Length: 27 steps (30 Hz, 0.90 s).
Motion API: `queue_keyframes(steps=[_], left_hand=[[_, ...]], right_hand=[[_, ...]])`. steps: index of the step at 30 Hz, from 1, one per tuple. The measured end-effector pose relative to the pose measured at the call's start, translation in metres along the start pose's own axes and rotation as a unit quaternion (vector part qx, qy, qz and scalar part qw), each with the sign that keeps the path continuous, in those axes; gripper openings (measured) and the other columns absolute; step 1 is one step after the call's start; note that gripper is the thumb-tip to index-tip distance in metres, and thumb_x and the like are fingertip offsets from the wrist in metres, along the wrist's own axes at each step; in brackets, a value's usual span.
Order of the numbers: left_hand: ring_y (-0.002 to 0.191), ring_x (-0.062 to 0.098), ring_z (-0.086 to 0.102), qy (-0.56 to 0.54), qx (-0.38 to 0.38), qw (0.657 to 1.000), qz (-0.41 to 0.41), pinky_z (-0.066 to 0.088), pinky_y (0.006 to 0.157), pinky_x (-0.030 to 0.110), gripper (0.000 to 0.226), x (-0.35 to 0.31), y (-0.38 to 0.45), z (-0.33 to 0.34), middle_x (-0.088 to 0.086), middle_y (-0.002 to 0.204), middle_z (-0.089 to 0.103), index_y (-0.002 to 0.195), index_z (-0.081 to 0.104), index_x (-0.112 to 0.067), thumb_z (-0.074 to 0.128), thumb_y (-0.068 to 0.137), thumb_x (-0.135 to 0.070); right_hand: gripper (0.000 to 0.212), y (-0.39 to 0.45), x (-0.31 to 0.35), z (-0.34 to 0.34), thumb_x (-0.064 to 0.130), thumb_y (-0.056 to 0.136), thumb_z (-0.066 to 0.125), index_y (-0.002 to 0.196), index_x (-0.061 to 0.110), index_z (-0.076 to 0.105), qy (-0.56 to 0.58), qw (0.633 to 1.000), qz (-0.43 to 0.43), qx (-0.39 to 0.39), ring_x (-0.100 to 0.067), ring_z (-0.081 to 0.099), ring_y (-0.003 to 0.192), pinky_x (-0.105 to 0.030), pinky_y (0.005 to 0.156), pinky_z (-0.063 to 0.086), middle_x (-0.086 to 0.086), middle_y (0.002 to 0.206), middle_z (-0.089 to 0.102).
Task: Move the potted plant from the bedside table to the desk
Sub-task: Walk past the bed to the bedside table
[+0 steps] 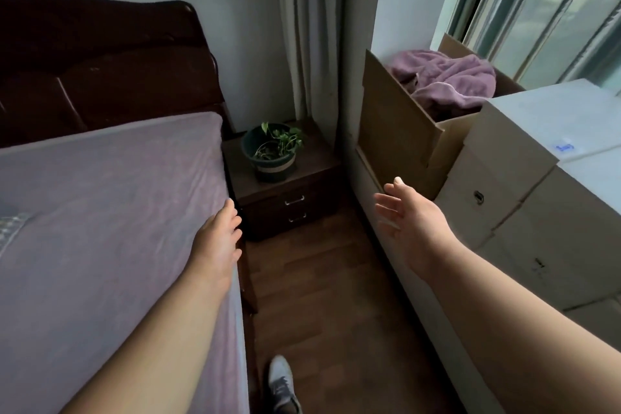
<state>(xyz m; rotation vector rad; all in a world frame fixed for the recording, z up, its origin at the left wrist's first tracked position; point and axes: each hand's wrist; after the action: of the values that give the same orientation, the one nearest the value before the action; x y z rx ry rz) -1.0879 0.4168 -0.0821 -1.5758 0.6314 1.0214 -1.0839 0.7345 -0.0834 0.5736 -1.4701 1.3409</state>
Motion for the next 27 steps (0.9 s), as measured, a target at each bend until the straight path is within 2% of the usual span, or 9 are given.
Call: queue_keyframes(steps=[4,8,13,17,22,27], left_hand=[[0.168,0.032,0.038,-0.001,0.018,1.000,-0.010,0.028,0.134,0.058,0.075,-0.024,0.072,-0.007,0.009,0.183,0.043,0.177,0.040,-0.015,0.049,0.116,-0.058],[0.167,0.033,0.040,0.012,0.034,0.999,-0.008,0.030,0.133,0.057,0.075,-0.051,0.126,-0.016,0.010,0.182,0.045,0.176,0.041,-0.014,0.050,0.116,-0.057],[0.168,0.031,0.040,0.023,0.050,0.999,-0.002,0.030,0.133,0.056,0.077,-0.086,0.183,-0.028,0.009,0.182,0.045,0.177,0.040,-0.015,0.050,0.115,-0.060],[0.167,0.030,0.041,0.019,0.053,0.998,-0.007,0.031,0.133,0.055,0.076,-0.099,0.212,-0.026,0.008,0.181,0.046,0.176,0.043,-0.016,0.050,0.115,-0.061],[0.166,0.031,0.043,0.015,0.048,0.999,-0.018,0.032,0.131,0.056,0.075,-0.104,0.238,-0.008,0.009,0.179,0.048,0.174,0.046,-0.017,0.051,0.114,-0.061],[0.166,0.031,0.042,0.010,0.025,1.000,-0.015,0.031,0.132,0.056,0.075,-0.108,0.271,0.016,0.009,0.180,0.047,0.174,0.045,-0.017,0.052,0.114,-0.061]], right_hand=[[0.056,0.041,0.006,0.041,0.062,0.087,0.069,0.129,0.024,0.073,0.000,1.000,0.010,-0.015,-0.024,0.072,0.128,-0.041,0.093,0.056,-0.005,0.133,0.080],[0.044,0.073,0.014,0.074,0.054,0.105,0.063,0.132,0.021,0.072,0.013,0.999,0.009,-0.036,-0.026,0.071,0.130,-0.041,0.092,0.055,-0.007,0.135,0.078],[0.061,0.106,0.026,0.120,0.062,0.085,0.069,0.131,0.022,0.073,0.018,0.998,0.015,-0.059,-0.023,0.072,0.126,-0.039,0.087,0.056,-0.005,0.130,0.080],[0.057,0.133,0.036,0.138,0.062,0.083,0.070,0.126,0.024,0.075,0.008,0.998,0.018,-0.059,-0.023,0.073,0.125,-0.039,0.085,0.056,-0.004,0.126,0.083],[0.053,0.176,0.051,0.148,0.062,0.084,0.072,0.123,0.027,0.076,-0.005,0.999,0.018,-0.042,-0.021,0.075,0.122,-0.038,0.084,0.057,0.008,0.106,0.089],[0.050,0.226,0.059,0.154,0.060,0.083,0.072,0.120,0.027,0.074,0.000,1.000,0.027,-0.012,-0.024,0.073,0.126,-0.043,0.092,0.058,-0.004,0.128,0.082]])
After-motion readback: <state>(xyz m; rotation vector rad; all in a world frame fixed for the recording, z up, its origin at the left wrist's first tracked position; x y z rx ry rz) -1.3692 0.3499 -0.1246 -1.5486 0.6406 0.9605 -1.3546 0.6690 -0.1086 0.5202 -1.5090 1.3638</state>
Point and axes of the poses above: each hand's wrist, its own y-axis towards the middle knuckle, its own z-axis out of the palm, x = y × z
